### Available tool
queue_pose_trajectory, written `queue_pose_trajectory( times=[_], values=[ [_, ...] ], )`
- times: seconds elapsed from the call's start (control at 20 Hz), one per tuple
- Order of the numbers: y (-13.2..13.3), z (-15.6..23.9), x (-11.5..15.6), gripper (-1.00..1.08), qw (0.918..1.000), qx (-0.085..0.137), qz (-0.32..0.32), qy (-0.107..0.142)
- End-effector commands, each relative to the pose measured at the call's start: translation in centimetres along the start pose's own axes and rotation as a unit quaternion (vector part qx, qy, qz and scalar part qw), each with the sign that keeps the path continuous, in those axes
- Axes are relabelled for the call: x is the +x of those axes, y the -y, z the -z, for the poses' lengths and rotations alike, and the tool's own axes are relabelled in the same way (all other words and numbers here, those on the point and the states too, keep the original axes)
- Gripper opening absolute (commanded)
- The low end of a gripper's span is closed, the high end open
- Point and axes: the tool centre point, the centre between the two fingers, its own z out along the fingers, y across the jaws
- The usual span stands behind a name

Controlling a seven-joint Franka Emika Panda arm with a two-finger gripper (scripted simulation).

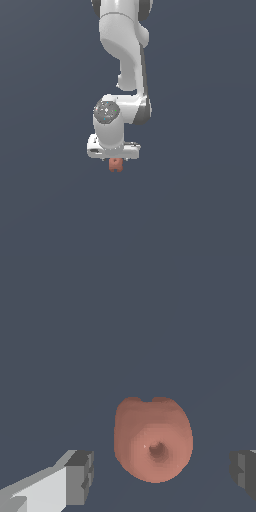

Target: Pick up the object and move it to a goal position.

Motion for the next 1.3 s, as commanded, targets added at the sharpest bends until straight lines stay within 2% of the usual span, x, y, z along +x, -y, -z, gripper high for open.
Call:
queue_pose_trajectory(
  times=[0.0,0.3,0.55,0.6,1.25],
  values=[
    [0.0,-1.1,-0.1,1.00,1.0000,0.000,0.000,0.001],
    [0.0,-3.9,-0.1,1.00,1.0000,0.000,0.000,0.000],
    [0.0,-4.3,0.0,1.00,1.0000,0.000,0.000,0.000],
    [0.0,-4.3,0.0,-1.00,1.0000,0.000,0.000,0.000],
    [0.1,-4.1,0.0,-1.00,1.0000,0.000,0.000,0.000]
  ],
)
